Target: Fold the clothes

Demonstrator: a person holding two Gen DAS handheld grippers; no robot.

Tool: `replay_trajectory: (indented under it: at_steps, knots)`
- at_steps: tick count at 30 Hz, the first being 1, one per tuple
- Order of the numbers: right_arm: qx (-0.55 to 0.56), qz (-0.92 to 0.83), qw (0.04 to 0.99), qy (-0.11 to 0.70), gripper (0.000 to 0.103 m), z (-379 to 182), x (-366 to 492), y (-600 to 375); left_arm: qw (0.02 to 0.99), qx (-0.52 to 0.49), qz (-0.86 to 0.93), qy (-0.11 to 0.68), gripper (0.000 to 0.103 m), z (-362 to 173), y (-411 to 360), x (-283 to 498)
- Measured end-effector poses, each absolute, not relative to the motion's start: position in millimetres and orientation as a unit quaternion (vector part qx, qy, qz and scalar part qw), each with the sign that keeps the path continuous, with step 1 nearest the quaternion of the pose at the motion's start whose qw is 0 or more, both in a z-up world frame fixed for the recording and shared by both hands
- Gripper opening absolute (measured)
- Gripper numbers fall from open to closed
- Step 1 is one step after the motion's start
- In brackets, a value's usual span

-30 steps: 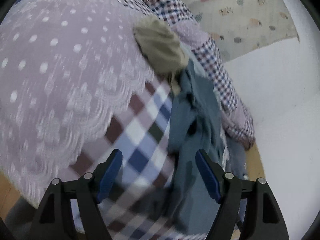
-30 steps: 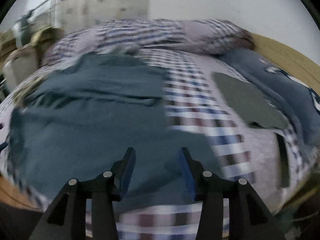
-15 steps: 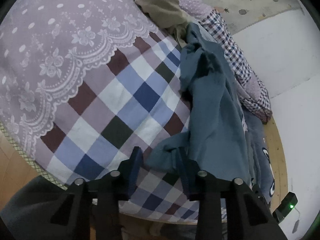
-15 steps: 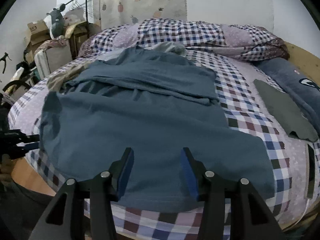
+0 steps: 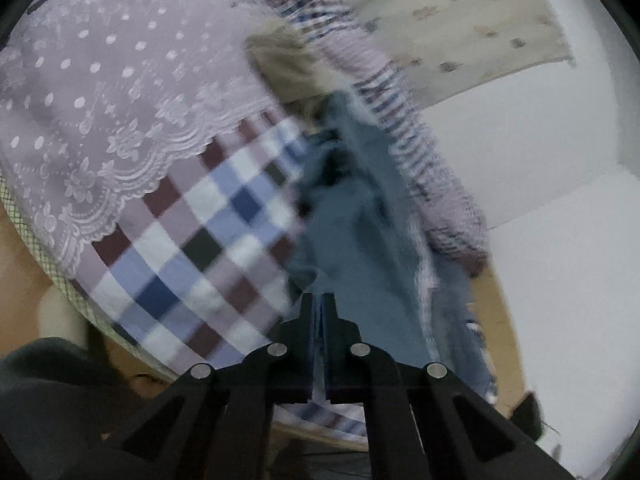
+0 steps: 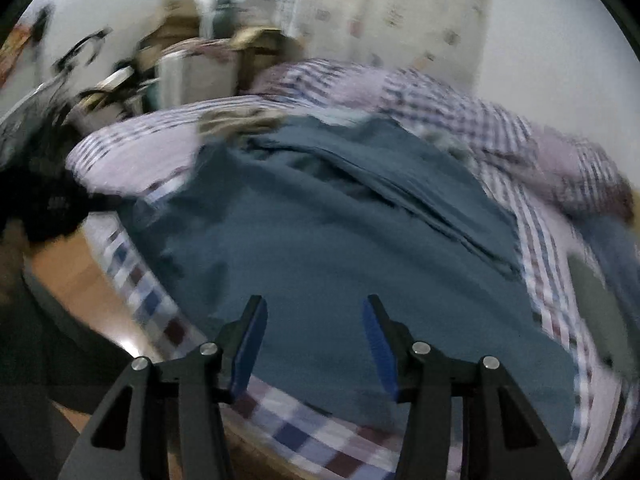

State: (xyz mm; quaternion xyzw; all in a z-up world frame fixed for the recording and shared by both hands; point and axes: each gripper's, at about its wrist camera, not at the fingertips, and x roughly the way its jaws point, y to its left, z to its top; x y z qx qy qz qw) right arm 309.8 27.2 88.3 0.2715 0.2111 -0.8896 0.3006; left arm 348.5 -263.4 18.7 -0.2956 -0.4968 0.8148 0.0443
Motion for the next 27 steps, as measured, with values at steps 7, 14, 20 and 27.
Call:
replay_trajectory:
  at_steps: [7, 14, 20, 27]
  knots:
    - [0.163, -0.86, 0.364, 0.319, 0.062, 76.6, 384.9, -34.9, 0.113, -0.248, 0.808, -0.522, 0.001, 37.6, -252.7, 384.9]
    - [0.067, -0.846, 0.363, 0.384, 0.07, 61.3, 416.0, -73.0, 0.129, -0.235, 0.792, -0.548, 0.001, 37.1, -257.9, 384.8]
    - [0.002, -0.832, 0.328, 0.448, 0.07, 36.0, 416.8, -97.4, 0.161, -0.212, 0.77, -0.579, 0.001, 31.3, -263.8, 392.8]
    - [-0.05, -0.822, 0.284, 0.491, 0.069, 12.3, 408.2, -113.8, 0.193, -0.199, 0.741, -0.611, 0.001, 26.8, -265.9, 394.4]
